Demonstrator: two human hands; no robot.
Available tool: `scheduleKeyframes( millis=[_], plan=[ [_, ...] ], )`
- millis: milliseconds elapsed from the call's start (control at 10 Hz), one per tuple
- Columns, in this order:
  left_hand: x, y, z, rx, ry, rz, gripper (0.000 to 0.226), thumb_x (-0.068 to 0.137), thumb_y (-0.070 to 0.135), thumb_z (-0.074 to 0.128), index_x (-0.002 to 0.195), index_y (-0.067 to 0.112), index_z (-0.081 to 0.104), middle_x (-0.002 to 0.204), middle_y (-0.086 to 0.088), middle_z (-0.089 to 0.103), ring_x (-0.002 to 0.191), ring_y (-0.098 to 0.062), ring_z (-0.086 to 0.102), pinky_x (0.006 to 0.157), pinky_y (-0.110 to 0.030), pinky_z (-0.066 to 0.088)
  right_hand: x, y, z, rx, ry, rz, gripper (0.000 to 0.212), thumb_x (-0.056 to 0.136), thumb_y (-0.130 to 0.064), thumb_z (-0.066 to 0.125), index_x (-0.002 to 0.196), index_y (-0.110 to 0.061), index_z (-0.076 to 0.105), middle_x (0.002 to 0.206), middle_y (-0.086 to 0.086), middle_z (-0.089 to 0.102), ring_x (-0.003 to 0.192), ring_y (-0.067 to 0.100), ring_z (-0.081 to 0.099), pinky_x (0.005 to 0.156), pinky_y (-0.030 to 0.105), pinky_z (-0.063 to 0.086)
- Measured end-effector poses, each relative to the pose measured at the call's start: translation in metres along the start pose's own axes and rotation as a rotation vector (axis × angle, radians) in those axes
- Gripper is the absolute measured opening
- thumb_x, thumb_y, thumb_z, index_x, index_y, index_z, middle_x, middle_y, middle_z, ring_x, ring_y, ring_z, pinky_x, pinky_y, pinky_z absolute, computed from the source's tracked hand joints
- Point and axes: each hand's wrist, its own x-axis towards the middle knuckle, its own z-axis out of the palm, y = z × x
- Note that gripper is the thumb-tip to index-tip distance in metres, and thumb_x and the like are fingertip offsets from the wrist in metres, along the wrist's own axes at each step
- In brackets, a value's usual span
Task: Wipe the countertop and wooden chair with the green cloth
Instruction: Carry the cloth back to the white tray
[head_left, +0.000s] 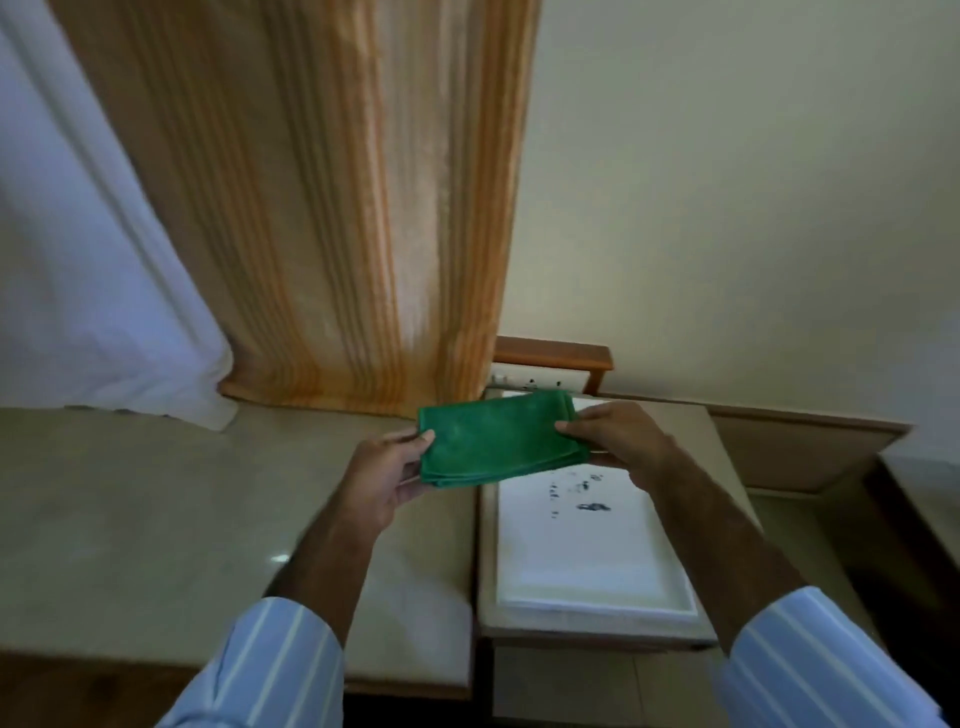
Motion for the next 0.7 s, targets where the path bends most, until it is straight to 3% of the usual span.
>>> scheduleKeyframes(
  millis=[200, 300, 400, 500, 600, 700],
  plan=[
    [0.022, -0.060, 0.065, 0.220, 0.002, -0.055, 0.015, 0.089, 0.009, 0.072, 0.105, 0.011, 0.073, 0.085, -0.007, 0.080, 0.071, -0.020, 0.078, 0.054, -0.025, 0.058, 0.006, 0.078, -0.055, -0.386, 0.183, 0.079, 0.032, 0.086, -0.023, 0.088, 0.107, 0.002, 0.082, 0.103, 0.020, 0.081, 0.095, 0.033, 0.080, 0.095, 0.047, 0.065],
    [0.032, -0.088, 0.077, 0.409, 0.048, 0.002, 0.019, 0.084, 0.010, 0.078, 0.103, 0.008, 0.075, 0.085, -0.006, 0.079, 0.069, -0.018, 0.077, 0.056, -0.023, 0.059, 0.002, 0.110, -0.064, -0.556, 0.208, 0.095, 0.034, 0.086, -0.032, 0.087, 0.107, -0.006, 0.084, 0.103, 0.012, 0.082, 0.089, 0.022, 0.077, 0.091, 0.034, 0.062],
    [0.039, -0.110, 0.082, 0.621, 0.045, 0.082, 0.016, 0.082, 0.015, 0.081, 0.096, 0.008, 0.079, 0.089, -0.008, 0.080, 0.075, -0.018, 0.077, 0.063, -0.027, 0.061, -0.001, 0.132, -0.063, -0.575, 0.247, 0.113, 0.034, 0.086, -0.030, 0.087, 0.111, -0.008, 0.081, 0.107, 0.009, 0.081, 0.083, 0.016, 0.072, 0.083, 0.028, 0.061],
    [0.044, -0.118, 0.085, 0.878, 0.043, 0.180, 0.018, 0.081, 0.023, 0.081, 0.092, 0.009, 0.080, 0.089, -0.004, 0.079, 0.081, -0.018, 0.074, 0.078, -0.032, 0.060, -0.002, 0.142, -0.060, -0.552, 0.290, 0.128, 0.039, 0.086, -0.022, 0.087, 0.121, -0.007, 0.076, 0.116, 0.013, 0.078, 0.101, 0.025, 0.076, 0.096, 0.040, 0.064],
    [0.047, -0.113, 0.089, 1.107, 0.062, 0.308, 0.025, 0.083, 0.029, 0.079, 0.100, 0.011, 0.075, 0.098, -0.004, 0.078, 0.084, -0.016, 0.069, 0.075, -0.024, 0.052, -0.001, 0.139, -0.061, -0.706, 0.242, 0.096, 0.044, 0.090, -0.022, 0.082, 0.130, -0.011, 0.068, 0.126, 0.012, 0.075, 0.110, 0.026, 0.074, 0.100, 0.040, 0.061],
    [0.052, -0.082, 0.102, 1.220, 0.032, 0.496, 0.042, 0.088, 0.042, 0.072, 0.121, 0.017, 0.066, 0.120, -0.003, 0.071, 0.104, -0.018, 0.066, 0.087, -0.028, 0.053, 0.002, 0.110, -0.072, -0.807, 0.198, -0.065, 0.060, 0.094, -0.038, 0.078, 0.144, -0.014, 0.056, 0.141, 0.010, 0.066, 0.127, 0.027, 0.064, 0.108, 0.039, 0.052]
  ],
)
